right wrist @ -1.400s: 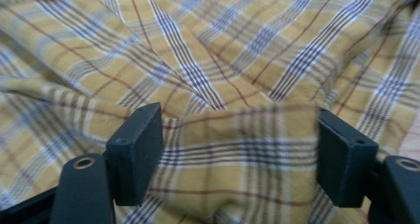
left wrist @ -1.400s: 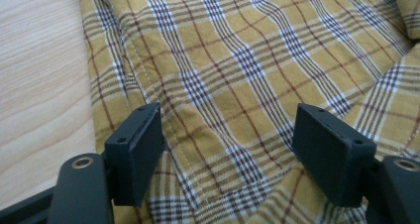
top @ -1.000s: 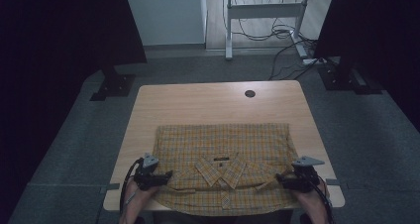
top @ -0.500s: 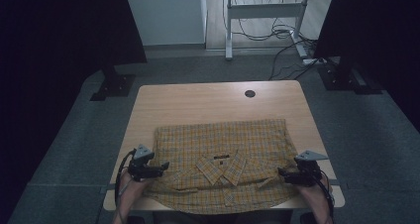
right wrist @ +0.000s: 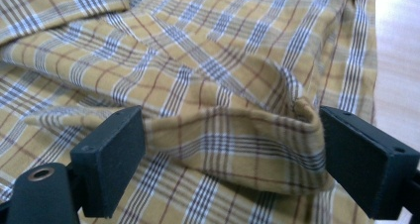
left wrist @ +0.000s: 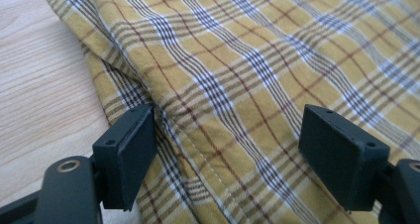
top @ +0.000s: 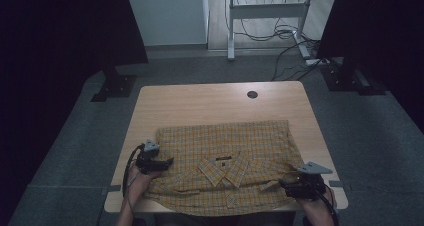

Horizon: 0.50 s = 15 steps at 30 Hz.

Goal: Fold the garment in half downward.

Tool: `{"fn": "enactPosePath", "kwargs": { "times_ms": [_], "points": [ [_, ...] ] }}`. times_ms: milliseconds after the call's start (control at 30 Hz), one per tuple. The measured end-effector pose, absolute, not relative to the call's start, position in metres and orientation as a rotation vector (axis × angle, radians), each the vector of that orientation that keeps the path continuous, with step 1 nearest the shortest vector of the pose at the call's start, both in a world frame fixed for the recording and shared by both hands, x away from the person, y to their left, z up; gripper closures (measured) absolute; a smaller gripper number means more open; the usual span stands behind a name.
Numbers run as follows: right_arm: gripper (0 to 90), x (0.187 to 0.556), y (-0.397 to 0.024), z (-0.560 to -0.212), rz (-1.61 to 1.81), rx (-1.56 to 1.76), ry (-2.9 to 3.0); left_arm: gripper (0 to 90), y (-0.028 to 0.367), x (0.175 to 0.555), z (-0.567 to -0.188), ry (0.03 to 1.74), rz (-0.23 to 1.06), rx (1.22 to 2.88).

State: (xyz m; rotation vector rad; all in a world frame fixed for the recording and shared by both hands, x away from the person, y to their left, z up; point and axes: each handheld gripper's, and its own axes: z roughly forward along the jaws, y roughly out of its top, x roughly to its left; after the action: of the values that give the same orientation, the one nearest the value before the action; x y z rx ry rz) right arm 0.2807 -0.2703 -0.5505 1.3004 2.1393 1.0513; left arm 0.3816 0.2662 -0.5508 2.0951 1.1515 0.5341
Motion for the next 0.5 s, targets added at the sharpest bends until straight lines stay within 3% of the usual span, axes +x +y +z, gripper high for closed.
{"fn": "enactPosePath", "kwargs": {
  "times_ms": [500],
  "points": [
    [8.5,0.294,-0.258,-0.569,0.897,1.279,2.167,22.3,0.264,0.367,-0.554,1.171,0.566,2.056]
  ]
}}
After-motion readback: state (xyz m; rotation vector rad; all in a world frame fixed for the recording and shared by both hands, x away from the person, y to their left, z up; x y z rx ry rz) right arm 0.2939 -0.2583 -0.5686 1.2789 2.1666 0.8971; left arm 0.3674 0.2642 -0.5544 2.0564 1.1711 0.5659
